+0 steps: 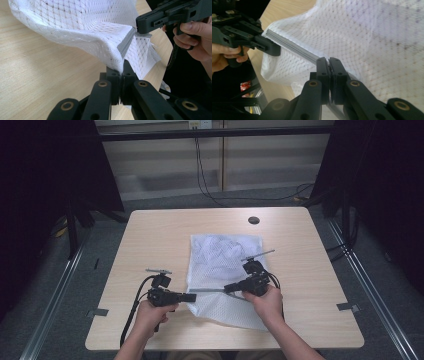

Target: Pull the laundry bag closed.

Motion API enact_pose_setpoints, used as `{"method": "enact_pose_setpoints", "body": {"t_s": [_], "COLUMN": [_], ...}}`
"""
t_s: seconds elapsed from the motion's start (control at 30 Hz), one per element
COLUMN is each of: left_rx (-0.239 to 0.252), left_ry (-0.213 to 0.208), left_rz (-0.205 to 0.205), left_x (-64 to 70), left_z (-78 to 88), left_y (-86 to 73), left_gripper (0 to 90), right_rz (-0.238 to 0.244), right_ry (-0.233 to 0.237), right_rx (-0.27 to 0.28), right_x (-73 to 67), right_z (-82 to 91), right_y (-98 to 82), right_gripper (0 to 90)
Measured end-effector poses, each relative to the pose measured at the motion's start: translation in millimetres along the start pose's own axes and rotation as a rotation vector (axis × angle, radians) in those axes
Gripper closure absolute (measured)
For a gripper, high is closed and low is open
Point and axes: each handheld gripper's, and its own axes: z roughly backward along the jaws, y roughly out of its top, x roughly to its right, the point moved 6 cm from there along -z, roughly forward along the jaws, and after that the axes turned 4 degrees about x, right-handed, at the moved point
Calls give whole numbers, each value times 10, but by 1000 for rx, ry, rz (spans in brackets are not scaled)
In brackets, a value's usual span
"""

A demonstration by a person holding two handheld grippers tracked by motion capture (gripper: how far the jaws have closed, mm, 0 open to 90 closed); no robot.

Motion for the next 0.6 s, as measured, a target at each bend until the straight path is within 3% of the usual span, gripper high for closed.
{"method": "enact_pose_setpoints", "body": {"t_s": [0.5,0.6], "left_rx": [11,5], "left_ry": [-1,2], "left_rz": [12,-1], "left_x": [-3,-10], "left_z": [27,17], "left_y": [8,3], "left_gripper": [883,883], "right_rz": [-2,-3], "right_ry": [-6,-5], "right_rx": [4,4], "right_x": [67,69], "right_z": [63,75], "right_y": [-32,-43], "right_gripper": [873,873]}}
